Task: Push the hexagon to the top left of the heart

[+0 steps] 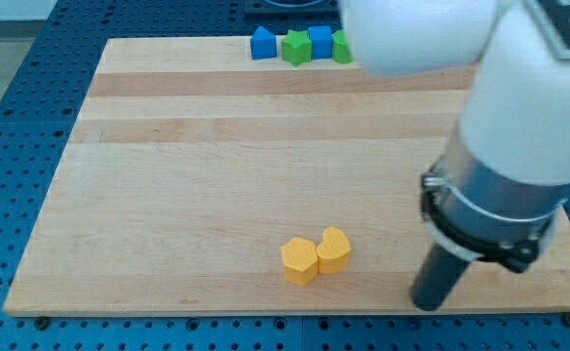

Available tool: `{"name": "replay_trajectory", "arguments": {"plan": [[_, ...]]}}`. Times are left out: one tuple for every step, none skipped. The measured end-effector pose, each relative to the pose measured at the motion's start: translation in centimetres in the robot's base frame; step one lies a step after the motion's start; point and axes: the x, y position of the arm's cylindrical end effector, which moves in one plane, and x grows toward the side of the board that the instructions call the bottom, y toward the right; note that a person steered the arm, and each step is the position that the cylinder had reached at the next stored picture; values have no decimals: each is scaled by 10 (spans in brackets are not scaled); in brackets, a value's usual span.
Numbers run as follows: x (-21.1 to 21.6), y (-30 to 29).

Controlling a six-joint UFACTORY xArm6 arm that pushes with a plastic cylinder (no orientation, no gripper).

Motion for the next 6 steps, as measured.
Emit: {"name": "replay_trajectory", "arguments": {"plan": [[-4, -85], [-38, -126], [-85, -133], [-83, -133], [-55, -137], [-31, -148]]}}
